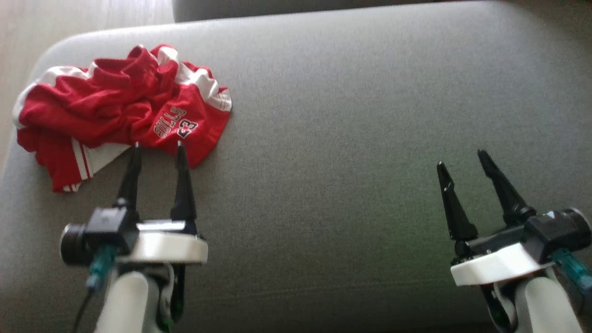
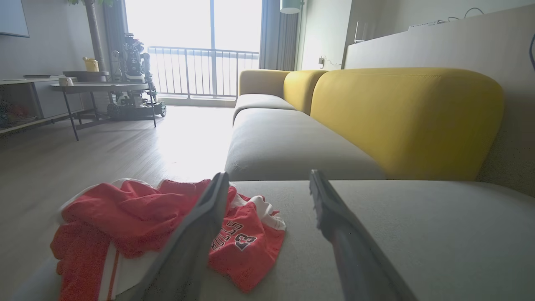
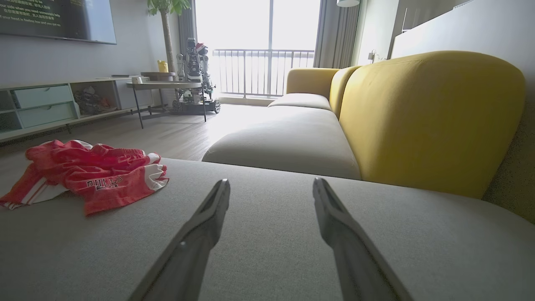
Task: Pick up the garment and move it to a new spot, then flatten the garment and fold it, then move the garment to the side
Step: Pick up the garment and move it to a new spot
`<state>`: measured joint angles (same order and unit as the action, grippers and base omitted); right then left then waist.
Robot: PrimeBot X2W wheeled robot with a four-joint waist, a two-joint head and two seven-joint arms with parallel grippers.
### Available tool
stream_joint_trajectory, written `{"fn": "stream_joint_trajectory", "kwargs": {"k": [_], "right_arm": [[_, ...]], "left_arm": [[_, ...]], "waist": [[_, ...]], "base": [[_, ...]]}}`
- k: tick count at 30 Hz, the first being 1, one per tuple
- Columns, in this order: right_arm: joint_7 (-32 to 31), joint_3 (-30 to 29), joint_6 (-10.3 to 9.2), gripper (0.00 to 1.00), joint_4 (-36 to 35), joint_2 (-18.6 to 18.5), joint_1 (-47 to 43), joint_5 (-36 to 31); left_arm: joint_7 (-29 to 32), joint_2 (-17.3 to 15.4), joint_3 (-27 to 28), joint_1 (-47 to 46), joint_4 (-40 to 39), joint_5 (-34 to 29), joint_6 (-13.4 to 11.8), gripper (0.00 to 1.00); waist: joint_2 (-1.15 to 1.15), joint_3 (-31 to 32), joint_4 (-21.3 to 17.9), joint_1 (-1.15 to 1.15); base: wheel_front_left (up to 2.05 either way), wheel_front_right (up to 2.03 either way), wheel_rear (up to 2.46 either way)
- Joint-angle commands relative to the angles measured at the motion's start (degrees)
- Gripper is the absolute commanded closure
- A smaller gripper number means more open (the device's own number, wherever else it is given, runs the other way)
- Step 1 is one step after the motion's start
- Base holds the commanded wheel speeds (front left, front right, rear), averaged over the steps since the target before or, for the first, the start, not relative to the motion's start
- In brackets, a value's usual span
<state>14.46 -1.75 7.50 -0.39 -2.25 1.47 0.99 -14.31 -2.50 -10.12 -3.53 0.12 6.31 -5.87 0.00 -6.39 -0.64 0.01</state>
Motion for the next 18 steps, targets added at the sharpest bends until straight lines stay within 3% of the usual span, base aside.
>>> {"fn": "stream_joint_trajectory", "kwargs": {"k": [1, 5, 11, 18], "right_arm": [[0.54, 1.12, -0.01, 0.0, -2.5, -0.63, 2.71, -0.03], [0.54, 1.29, -0.01, 0.0, -3.67, -0.63, 4.35, -0.19], [0.54, 1.88, -0.01, 0.0, -5.17, -0.63, 6.99, -0.29], [0.54, 1.81, -0.01, 0.0, -6.83, -0.63, 9.6, -0.53]], "left_arm": [[-0.69, -0.38, 2.56, -3.84, -0.97, 0.48, 0.54, 0.0], [-0.69, -0.38, 4.01, -10.54, 3.52, 0.01, 2.31, 0.0], [-0.69, -1.03, 6.6, -21.81, 18.45, -0.58, 4.34, 0.0], [-0.69, -2.45, 8.74, -35.55, 34.5, -0.81, 4.5, 0.0]], "waist": [[0.0, -1.69, 0.03, -0.01], [0.0, -4.94, -0.3, -0.01], [0.0, -10.39, -1.69, -0.01], [0.0, -16.13, -3.04, -0.01]], "base": [[0.0, 0.0, 0.0], [0.0, 0.0, 0.0], [0.0, 0.0, 0.0], [0.0, 0.0, 0.0]]}}
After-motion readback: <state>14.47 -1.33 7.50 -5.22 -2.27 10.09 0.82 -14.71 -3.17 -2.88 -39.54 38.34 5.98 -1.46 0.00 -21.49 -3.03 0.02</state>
